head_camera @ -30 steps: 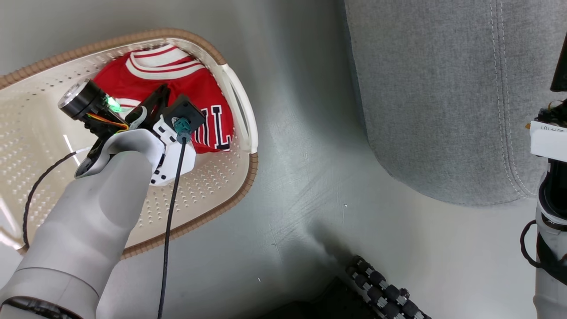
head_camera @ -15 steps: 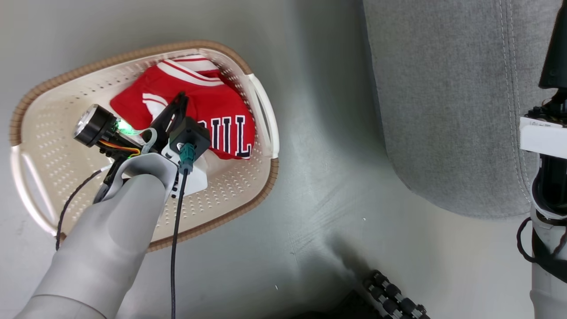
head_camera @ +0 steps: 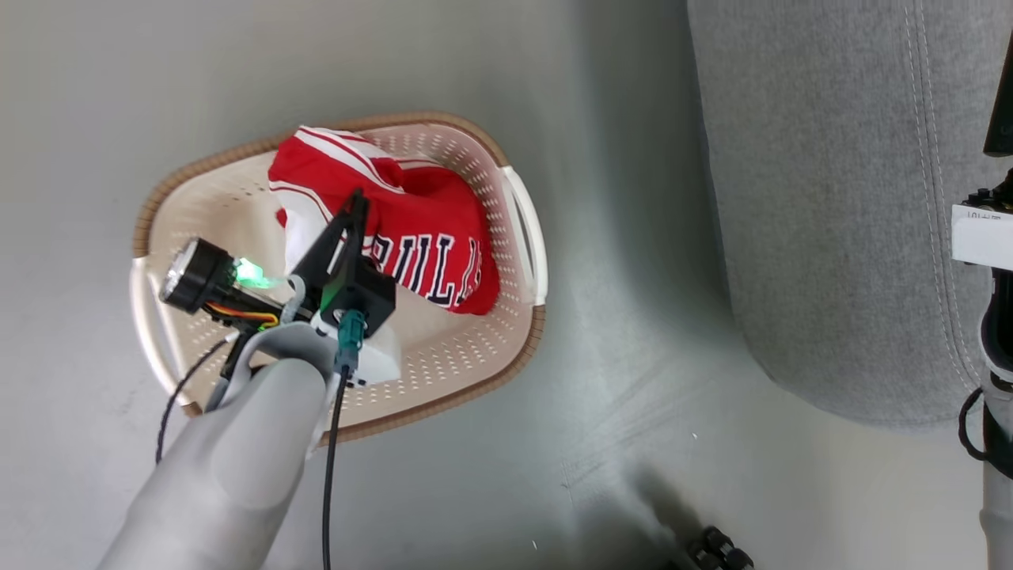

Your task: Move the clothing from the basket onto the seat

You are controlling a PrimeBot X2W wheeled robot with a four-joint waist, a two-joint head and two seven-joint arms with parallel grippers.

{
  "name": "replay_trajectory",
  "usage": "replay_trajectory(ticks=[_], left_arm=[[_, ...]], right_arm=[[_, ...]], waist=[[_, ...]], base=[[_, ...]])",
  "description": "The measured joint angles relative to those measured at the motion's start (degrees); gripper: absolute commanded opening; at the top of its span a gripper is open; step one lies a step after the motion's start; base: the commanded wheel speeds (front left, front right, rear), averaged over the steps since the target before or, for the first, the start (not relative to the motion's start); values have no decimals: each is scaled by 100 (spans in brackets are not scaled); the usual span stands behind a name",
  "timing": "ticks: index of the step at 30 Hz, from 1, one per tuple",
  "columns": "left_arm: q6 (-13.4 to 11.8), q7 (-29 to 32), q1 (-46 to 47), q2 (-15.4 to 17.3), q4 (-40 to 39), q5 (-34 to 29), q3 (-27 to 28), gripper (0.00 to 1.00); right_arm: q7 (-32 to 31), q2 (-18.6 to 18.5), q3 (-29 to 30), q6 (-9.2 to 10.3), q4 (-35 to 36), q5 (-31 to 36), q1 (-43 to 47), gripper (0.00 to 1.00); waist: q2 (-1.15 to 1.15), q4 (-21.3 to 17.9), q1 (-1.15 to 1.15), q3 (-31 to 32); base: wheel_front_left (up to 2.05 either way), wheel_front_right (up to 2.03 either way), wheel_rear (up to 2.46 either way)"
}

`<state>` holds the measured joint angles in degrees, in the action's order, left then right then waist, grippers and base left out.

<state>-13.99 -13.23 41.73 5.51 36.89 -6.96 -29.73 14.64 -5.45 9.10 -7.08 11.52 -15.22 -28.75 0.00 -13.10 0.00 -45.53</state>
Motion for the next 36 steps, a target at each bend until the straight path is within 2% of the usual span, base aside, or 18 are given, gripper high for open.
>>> replay_trajectory(ticks=[8,15,21,31,34,36], left_arm=[[-201,-81,-426,-26,-724,142,62,0],[-247,-107,-692,-45,-1406,191,-12,0],[-189,-115,-973,-44,-1674,385,-58,0],[56,-121,-1122,-12,-1870,512,-138,2],[63,-122,-1259,0,-1925,556,-137,100],[65,-122,-1351,18,-1958,647,-125,100]], right_arm=[[0,-129,181,0,-101,60,14,100],[0,-185,308,0,-118,111,121,100],[0,-183,439,0,-154,154,468,100],[0,-178,566,0,-166,285,1005,100],[0,-166,628,0,-178,333,1167,100],[-1,-154,648,0,-192,357,1268,100]], waist=[[0,300,0,430],[0,564,0,931],[0,718,0,1339],[0,856,0,2008],[0,870,0,2196],[0,874,0,2317]], base=[[0,0,0],[0,0,0],[0,0,0],[0,0,0],[0,0,0],[0,0,0]])
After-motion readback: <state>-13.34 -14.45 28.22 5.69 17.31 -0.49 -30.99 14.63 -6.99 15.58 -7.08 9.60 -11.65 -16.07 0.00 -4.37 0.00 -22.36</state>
